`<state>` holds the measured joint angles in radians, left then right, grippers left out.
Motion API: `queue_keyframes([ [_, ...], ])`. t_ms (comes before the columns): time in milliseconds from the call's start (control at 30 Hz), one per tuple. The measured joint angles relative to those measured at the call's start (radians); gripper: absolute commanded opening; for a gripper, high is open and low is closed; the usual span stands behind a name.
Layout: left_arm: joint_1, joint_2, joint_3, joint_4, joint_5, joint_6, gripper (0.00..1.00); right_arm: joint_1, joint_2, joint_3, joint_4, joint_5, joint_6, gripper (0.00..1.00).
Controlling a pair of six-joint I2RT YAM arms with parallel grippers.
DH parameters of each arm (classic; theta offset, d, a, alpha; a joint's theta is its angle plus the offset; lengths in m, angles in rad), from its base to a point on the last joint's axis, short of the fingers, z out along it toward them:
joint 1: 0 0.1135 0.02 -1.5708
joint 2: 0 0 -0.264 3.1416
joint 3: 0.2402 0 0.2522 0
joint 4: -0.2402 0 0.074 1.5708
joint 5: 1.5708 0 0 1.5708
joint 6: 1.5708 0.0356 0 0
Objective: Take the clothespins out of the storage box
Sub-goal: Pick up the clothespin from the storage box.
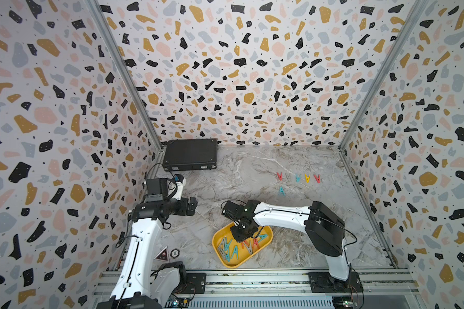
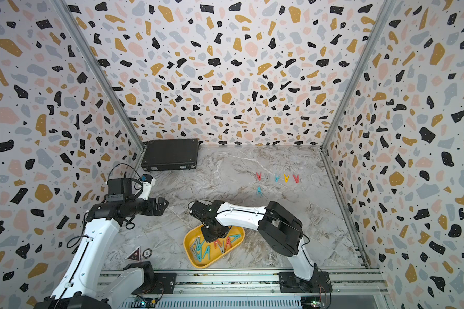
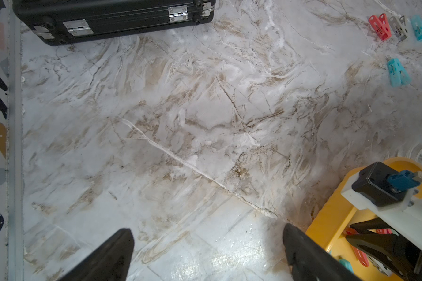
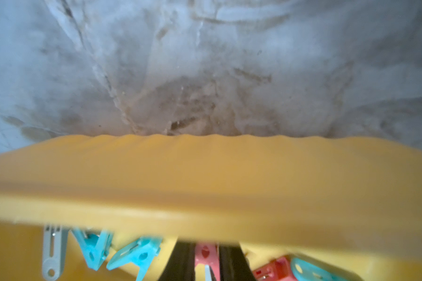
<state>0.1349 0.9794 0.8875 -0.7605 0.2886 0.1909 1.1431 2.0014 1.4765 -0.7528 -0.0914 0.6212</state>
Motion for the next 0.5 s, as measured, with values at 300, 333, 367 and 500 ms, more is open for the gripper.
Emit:
queue_keyframes([
  [300,0.0,0.01,0.0,0.0,0.003,0.0,1.0,0.0,-0.085,0.018,-0.018,0.025,-0.066,0.04],
  [333,0.0,0.01,0.0,0.0,0.003,0.0,1.0,-0.001,-0.102,0.018,-0.022,0.026,-0.07,0.04],
  [367,0.0,0.011,0.0,0.0,0.005,0.0,1.0,-0.004,-0.121,0.018,-0.027,0.028,-0.076,0.04],
  [500,0.001,0.017,0.0,0.0,0.009,0.0,1.0,-0.015,-0.19,0.018,-0.043,0.034,-0.094,0.05],
])
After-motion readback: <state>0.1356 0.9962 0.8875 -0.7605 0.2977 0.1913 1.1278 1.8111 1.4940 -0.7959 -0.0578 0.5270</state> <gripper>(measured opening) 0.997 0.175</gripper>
